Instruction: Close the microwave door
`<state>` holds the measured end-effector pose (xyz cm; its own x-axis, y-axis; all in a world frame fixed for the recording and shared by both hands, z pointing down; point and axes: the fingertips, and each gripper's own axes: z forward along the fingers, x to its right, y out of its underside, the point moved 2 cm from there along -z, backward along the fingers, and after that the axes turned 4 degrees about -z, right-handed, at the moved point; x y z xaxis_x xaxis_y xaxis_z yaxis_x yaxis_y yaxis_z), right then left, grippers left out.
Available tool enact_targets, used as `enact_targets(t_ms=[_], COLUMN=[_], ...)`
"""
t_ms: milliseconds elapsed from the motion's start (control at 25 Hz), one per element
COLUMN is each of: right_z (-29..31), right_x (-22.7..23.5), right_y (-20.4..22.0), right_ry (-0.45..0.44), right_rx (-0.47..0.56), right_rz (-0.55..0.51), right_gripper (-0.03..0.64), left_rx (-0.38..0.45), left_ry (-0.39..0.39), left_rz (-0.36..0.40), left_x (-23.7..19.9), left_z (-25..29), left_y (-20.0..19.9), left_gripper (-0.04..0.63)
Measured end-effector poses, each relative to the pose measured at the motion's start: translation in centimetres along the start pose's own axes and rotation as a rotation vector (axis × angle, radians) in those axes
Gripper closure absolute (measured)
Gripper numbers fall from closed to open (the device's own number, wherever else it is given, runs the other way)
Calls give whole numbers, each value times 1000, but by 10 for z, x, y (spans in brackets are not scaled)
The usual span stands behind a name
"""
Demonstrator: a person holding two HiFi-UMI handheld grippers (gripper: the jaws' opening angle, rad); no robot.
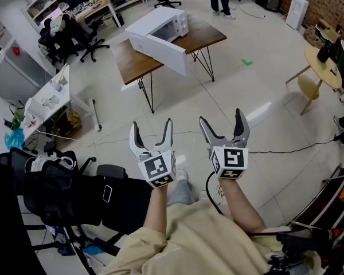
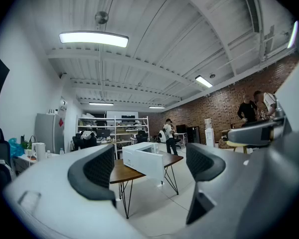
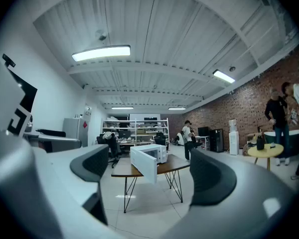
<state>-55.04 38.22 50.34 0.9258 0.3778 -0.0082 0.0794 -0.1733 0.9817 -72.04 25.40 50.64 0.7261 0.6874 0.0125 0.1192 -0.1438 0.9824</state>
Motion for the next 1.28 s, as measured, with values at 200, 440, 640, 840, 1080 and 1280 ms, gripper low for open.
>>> enact_targets(t_ms=[200, 440, 640, 840, 1080, 1280], right_z=[55, 119, 169, 212, 267, 295], right_x=[-15, -45, -54, -61, -49, 1], right_y=[17, 17, 22, 23, 66, 68], right_ry=[-11, -11, 6, 37, 62, 62], right_rx=[-10, 2, 15, 22, -26, -32], right_rz=[-9, -52, -75, -109, -140, -115], right_gripper=[120, 123, 126, 126, 127, 129], left_rx=[-17, -16, 14, 28, 26, 2], left_ry=[24, 90, 138, 147, 166, 172], left_rz=[-22, -63, -94, -99, -150, -125], left_x=[-26, -65, -85, -113, -133, -98], left_z=[47, 105, 151, 197, 266, 312], left_y=[22, 34, 33, 39, 75, 75], left_gripper=[144, 146, 146, 147, 149, 149])
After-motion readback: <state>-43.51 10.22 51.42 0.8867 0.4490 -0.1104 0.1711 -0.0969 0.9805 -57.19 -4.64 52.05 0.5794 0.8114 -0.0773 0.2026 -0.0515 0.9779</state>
